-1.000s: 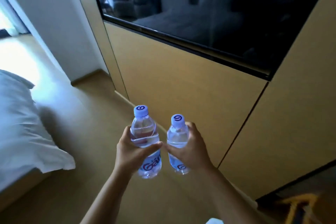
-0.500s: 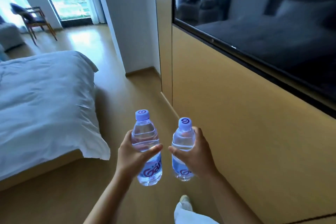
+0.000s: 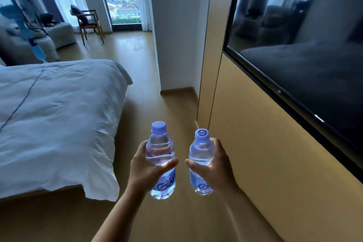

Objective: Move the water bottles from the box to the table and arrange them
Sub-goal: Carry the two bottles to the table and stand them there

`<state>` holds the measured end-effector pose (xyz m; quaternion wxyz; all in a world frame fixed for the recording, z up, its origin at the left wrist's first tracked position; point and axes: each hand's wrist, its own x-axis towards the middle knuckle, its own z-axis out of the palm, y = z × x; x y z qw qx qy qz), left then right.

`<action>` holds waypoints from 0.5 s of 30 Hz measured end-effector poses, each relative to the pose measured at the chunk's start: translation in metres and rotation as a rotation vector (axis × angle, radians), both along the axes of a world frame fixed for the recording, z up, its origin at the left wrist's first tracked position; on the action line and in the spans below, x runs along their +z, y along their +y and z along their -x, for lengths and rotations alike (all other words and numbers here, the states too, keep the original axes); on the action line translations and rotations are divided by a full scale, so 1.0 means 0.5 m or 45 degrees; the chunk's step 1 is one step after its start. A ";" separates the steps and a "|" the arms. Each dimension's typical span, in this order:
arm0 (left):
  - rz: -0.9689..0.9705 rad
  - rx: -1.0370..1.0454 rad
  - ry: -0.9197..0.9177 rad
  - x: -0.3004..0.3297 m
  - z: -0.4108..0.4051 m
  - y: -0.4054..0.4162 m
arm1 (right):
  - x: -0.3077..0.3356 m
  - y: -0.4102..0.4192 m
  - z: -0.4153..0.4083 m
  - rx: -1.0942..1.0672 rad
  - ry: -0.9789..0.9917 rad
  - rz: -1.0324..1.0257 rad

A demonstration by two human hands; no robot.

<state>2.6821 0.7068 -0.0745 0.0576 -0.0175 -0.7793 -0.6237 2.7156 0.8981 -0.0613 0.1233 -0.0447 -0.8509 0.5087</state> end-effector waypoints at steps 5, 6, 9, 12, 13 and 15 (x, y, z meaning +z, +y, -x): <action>0.016 0.132 -0.017 -0.025 0.141 -0.018 | -0.021 -0.004 0.172 0.088 -0.034 -0.047; 0.006 0.129 -0.024 -0.024 0.156 -0.020 | -0.021 -0.008 0.189 0.093 -0.043 -0.053; -0.006 0.149 -0.049 -0.043 0.254 -0.044 | -0.040 -0.030 0.292 0.114 -0.083 -0.071; -0.014 0.170 -0.059 -0.050 0.380 -0.075 | -0.040 -0.065 0.415 0.135 -0.096 -0.082; -0.009 0.171 -0.056 -0.049 0.426 -0.089 | -0.038 -0.080 0.461 0.134 -0.092 -0.071; 0.004 0.166 -0.057 -0.037 0.504 -0.110 | -0.031 -0.106 0.537 0.134 -0.084 -0.038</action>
